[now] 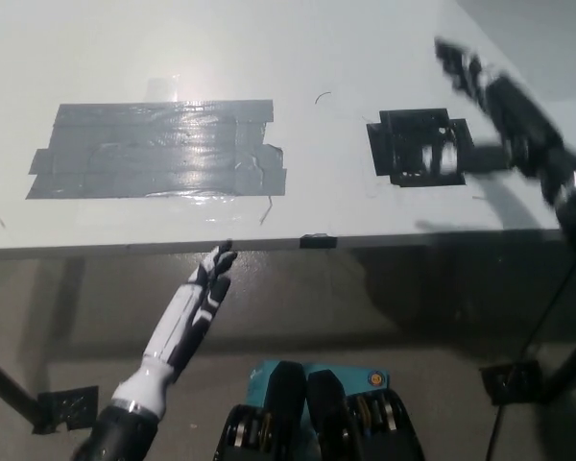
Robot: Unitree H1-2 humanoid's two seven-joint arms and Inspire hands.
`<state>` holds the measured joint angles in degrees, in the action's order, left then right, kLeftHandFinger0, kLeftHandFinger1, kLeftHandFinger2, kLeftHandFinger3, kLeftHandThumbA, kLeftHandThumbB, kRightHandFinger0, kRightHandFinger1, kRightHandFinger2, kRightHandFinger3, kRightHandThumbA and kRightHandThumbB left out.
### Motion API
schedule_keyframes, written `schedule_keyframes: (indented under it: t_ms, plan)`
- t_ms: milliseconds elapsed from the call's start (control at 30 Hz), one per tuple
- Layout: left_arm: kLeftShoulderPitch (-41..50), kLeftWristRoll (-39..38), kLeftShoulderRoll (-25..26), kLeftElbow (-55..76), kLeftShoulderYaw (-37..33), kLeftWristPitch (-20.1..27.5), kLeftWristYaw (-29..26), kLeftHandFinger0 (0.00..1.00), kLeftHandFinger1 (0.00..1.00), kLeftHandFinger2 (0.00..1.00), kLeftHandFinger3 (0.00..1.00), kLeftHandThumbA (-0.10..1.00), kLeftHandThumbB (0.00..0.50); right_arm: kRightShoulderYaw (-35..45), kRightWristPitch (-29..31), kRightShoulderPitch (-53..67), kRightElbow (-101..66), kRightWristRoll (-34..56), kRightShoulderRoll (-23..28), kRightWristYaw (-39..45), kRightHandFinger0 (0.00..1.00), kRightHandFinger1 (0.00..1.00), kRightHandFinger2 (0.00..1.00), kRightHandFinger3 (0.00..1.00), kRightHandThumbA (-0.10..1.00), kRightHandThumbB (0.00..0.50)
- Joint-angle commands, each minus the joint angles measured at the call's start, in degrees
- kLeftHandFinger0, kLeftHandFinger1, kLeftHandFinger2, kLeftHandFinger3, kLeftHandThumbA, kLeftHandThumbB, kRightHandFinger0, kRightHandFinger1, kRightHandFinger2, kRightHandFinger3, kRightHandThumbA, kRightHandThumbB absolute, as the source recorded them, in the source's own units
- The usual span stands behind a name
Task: A toilet paper roll is kept on the black spot on the desk infront of the robot and the robot inserts its right thumb into the hole in the centre to grab the roll. Then it passes the roll to a person.
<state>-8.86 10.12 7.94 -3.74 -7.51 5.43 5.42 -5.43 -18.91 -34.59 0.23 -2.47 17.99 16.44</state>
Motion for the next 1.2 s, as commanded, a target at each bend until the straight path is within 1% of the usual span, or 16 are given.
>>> schedule_keyframes:
  t_ms: [0, 33, 67, 133, 233, 267, 300, 367, 400, 567, 633, 700, 800, 967, 1133, 1167]
  plan:
    - [3.9, 0.1, -0.2, 3.0, -0.5, 2.3, -0.2, 1.00, 1.00, 1.00, 1.00, 1.00, 0.136, 0.6, 7.2, 16.5, -20.3, 0.1, -3.6, -3.8, 1.00, 1.00, 1.00, 1.00, 1.00, 0.438]
    - [4.3, 0.1, -0.1, 2.9, -0.5, 2.5, -0.1, 1.00, 1.00, 1.00, 1.00, 1.00, 0.137, 0.4, 8.5, 18.3, -19.9, 0.2, -4.4, -4.1, 1.00, 1.00, 1.00, 1.00, 1.00, 0.438]
    - [4.7, 0.0, -0.1, 2.8, -0.6, 2.8, -0.1, 1.00, 1.00, 1.00, 1.00, 1.00, 0.132, 0.7, 10.9, 20.9, -18.3, 2.4, -5.8, -3.7, 1.00, 1.00, 1.00, 1.00, 1.00, 0.422]
    - [5.3, 0.2, -0.2, 2.5, -0.8, 2.9, 0.0, 1.00, 1.00, 1.00, 1.00, 1.00, 0.123, 0.9, 12.5, 24.0, -16.6, 4.0, -7.0, -2.8, 1.00, 1.00, 1.00, 1.00, 0.97, 0.384]
    - [6.6, 0.2, -0.2, 2.7, -1.2, 2.8, 0.2, 1.00, 1.00, 1.00, 1.00, 1.00, 0.114, 0.4, 13.7, 27.8, -13.4, 2.7, -7.7, -2.4, 1.00, 1.00, 1.00, 1.00, 0.96, 0.392]
    - [7.5, -0.2, -0.1, 2.8, -1.3, 3.0, 0.4, 1.00, 1.00, 1.00, 1.00, 1.00, 0.108, 0.4, 15.2, 29.6, -11.4, 2.1, -8.3, -2.6, 1.00, 1.00, 1.00, 1.00, 0.94, 0.377]
    - [8.0, -0.3, -0.1, 2.9, -1.4, 3.0, 0.4, 1.00, 1.00, 1.00, 1.00, 1.00, 0.118, 0.3, 16.8, 30.6, -9.7, 1.8, -8.6, -2.5, 1.00, 1.00, 1.00, 1.00, 0.93, 0.367]
    - [8.6, 0.0, 0.0, 3.0, -1.5, 3.0, 0.3, 1.00, 1.00, 1.00, 1.00, 1.00, 0.118, 0.2, 18.9, 31.8, -7.2, 1.3, -8.9, -2.6, 1.00, 1.00, 1.00, 1.00, 0.91, 0.347]
    - [9.3, 0.4, 0.0, 2.9, -1.8, 3.6, 0.1, 1.00, 1.00, 1.00, 1.00, 1.00, 0.104, 0.1, 20.1, 32.8, -5.4, 0.8, -8.9, -2.7, 1.00, 1.00, 1.00, 1.00, 0.89, 0.334]
    - [11.5, 0.6, -0.4, 3.7, -2.2, 3.3, -0.3, 1.00, 1.00, 1.00, 1.00, 1.00, 0.110, -0.9, 22.2, 34.8, -2.3, -0.8, -8.1, -2.5, 1.00, 1.00, 1.00, 1.00, 0.85, 0.315]
    - [13.7, 0.7, -0.8, 4.3, -2.5, 3.6, -0.5, 1.00, 1.00, 1.00, 1.00, 1.00, 0.117, -1.4, 23.0, 36.8, -1.5, -0.7, -7.9, -2.0, 1.00, 1.00, 1.00, 1.00, 0.82, 0.299]
    - [15.6, 0.8, -0.8, 4.8, -2.8, 4.3, -0.5, 1.00, 1.00, 1.00, 1.00, 1.00, 0.108, -2.1, 24.1, 38.6, -0.5, -1.2, -7.8, -2.0, 1.00, 1.00, 1.00, 1.00, 0.81, 0.298]
    - [17.4, 0.8, -0.9, 5.3, -2.9, 4.5, -0.4, 1.00, 1.00, 1.00, 1.00, 1.00, 0.116, -2.7, 24.8, 40.1, 0.1, -1.6, -7.8, -2.1, 1.00, 1.00, 1.00, 1.00, 0.81, 0.308]
    - [18.3, 1.3, -0.7, 6.3, -2.8, 3.9, -0.2, 1.00, 1.00, 1.00, 1.00, 1.00, 0.149, -3.1, 25.7, 40.7, 1.1, -2.7, -7.9, -2.5, 1.00, 1.00, 1.00, 1.00, 0.79, 0.293]
    - [15.6, 0.8, -0.5, 5.8, -2.3, 3.1, 0.2, 1.00, 1.00, 1.00, 1.00, 1.00, 0.133, -2.8, 25.6, 38.4, 2.3, -2.8, -8.2, -2.8, 1.00, 1.00, 1.00, 1.00, 0.82, 0.302]
    - [15.5, 0.6, -0.5, 5.7, -2.3, 3.2, 0.3, 1.00, 1.00, 1.00, 1.00, 1.00, 0.132, -2.7, 25.4, 38.4, 2.3, -2.7, -8.2, -2.8, 1.00, 1.00, 1.00, 1.00, 0.82, 0.317]
